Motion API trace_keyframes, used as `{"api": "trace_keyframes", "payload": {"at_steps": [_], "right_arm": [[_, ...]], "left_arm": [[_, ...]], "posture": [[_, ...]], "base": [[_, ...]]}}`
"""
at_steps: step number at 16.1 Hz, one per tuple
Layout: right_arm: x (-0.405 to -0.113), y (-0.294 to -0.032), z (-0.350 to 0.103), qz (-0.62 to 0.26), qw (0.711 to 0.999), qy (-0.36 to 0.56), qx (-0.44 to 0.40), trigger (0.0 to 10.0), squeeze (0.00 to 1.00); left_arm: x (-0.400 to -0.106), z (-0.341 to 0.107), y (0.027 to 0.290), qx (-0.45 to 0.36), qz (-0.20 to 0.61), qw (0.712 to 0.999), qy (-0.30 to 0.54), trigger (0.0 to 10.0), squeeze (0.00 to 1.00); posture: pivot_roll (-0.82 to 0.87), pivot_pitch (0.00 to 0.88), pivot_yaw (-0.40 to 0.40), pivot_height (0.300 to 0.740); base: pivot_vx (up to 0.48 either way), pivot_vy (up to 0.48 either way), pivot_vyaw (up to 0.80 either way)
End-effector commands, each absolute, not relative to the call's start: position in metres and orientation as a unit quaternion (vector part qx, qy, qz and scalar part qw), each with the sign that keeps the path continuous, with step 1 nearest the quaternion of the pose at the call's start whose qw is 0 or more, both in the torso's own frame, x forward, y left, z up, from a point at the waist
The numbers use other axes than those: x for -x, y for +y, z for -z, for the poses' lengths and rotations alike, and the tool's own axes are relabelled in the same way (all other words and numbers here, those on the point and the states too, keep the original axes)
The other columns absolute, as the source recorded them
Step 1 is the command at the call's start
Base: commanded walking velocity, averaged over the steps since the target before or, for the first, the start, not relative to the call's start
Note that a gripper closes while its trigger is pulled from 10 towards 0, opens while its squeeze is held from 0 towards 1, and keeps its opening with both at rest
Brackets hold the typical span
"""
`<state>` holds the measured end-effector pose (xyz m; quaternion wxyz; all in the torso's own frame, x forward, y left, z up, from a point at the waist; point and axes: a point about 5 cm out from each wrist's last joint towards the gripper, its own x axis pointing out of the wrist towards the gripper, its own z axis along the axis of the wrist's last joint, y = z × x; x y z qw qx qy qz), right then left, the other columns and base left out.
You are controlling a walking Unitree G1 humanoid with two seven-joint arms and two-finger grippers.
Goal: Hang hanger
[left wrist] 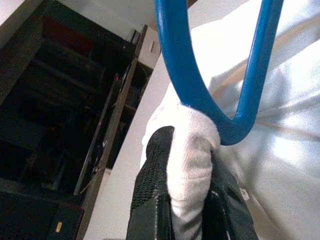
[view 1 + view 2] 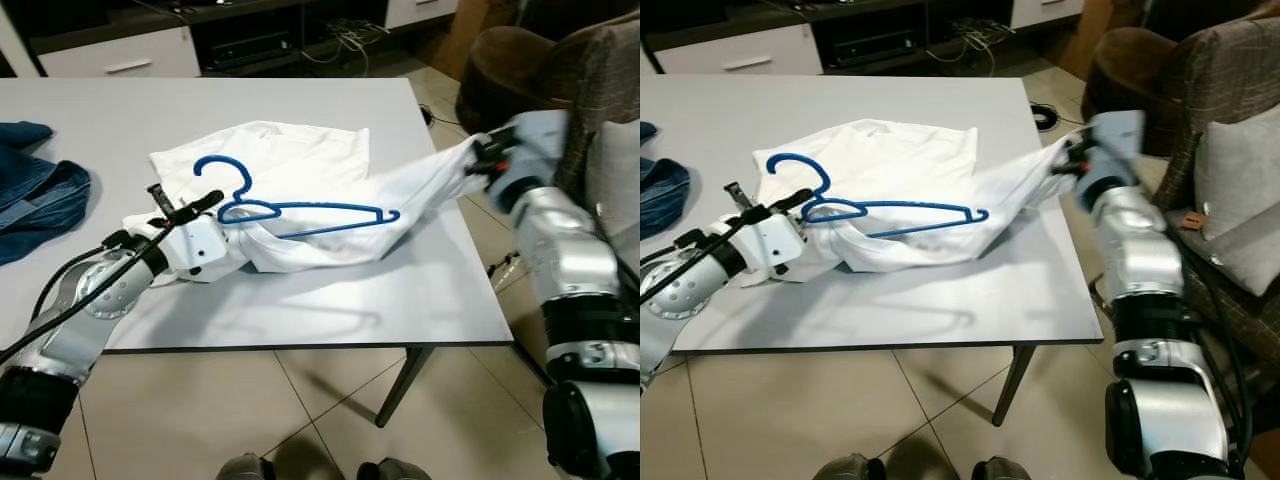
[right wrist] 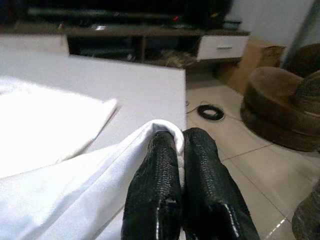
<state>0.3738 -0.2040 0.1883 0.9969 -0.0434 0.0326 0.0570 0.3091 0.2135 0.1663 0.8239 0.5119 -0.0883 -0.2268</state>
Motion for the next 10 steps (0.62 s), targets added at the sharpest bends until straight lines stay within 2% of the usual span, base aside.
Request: {"api": "trace_keyframes", "payload": {"at_steps": [1, 2, 3, 6, 7, 8, 9, 10], "right_arm": [[-0.372, -0.200, -0.185, -0.069, 0.995, 0.045, 0.056, 10.0, 0.00], [-0.372, -0.198, -0.184, -0.078, 0.994, 0.048, 0.056, 10.0, 0.00], [-0.371, -0.200, -0.184, -0.072, 0.995, 0.046, 0.058, 10.0, 1.00], [-0.371, -0.213, -0.187, -0.021, 0.997, 0.035, 0.065, 10.0, 1.00], [-0.371, -0.220, -0.195, 0.008, 0.999, 0.014, 0.048, 10.0, 0.93], [-0.369, -0.226, -0.202, 0.028, 0.999, -0.005, 0.034, 10.0, 0.31], [-0.366, -0.227, -0.209, 0.034, 0.999, -0.025, 0.023, 10.0, 0.12], [-0.362, -0.225, -0.214, 0.028, 0.999, -0.040, 0.017, 10.0, 0.45]], "left_arm": [[-0.309, -0.163, 0.214, -0.516, 0.232, 0.820, -0.084, 10.0, 0.00], [-0.308, -0.161, 0.213, -0.513, 0.232, 0.823, -0.082, 10.0, 0.00], [-0.307, -0.160, 0.213, -0.511, 0.233, 0.824, -0.080, 10.0, 0.00], [-0.307, -0.158, 0.214, -0.510, 0.236, 0.824, -0.077, 10.0, 0.00], [-0.306, -0.158, 0.215, -0.511, 0.238, 0.823, -0.075, 10.0, 0.00], [-0.306, -0.157, 0.216, -0.511, 0.238, 0.823, -0.073, 10.0, 0.00], [-0.307, -0.157, 0.217, -0.512, 0.238, 0.822, -0.070, 10.0, 0.00], [-0.307, -0.156, 0.219, -0.514, 0.237, 0.822, -0.066, 10.0, 0.00]], "posture": [[-0.05, 0.032, 0.026, 0.740], [-0.05, 0.038, 0.027, 0.740], [-0.05, 0.051, 0.032, 0.740], [-0.05, 0.063, 0.044, 0.740], [-0.05, 0.067, 0.051, 0.740], [-0.05, 0.067, 0.051, 0.740], [-0.05, 0.071, 0.055, 0.740], [-0.06, 0.074, 0.057, 0.740]], "base": [[0.000, 0.000, 0.00], [0.000, 0.000, 0.00], [0.000, 0.000, 0.00], [0.000, 0.000, 0.00], [0.000, 0.000, 0.00], [0.000, 0.000, 0.00], [0.000, 0.000, 0.00], [0.000, 0.000, 0.00]]}}
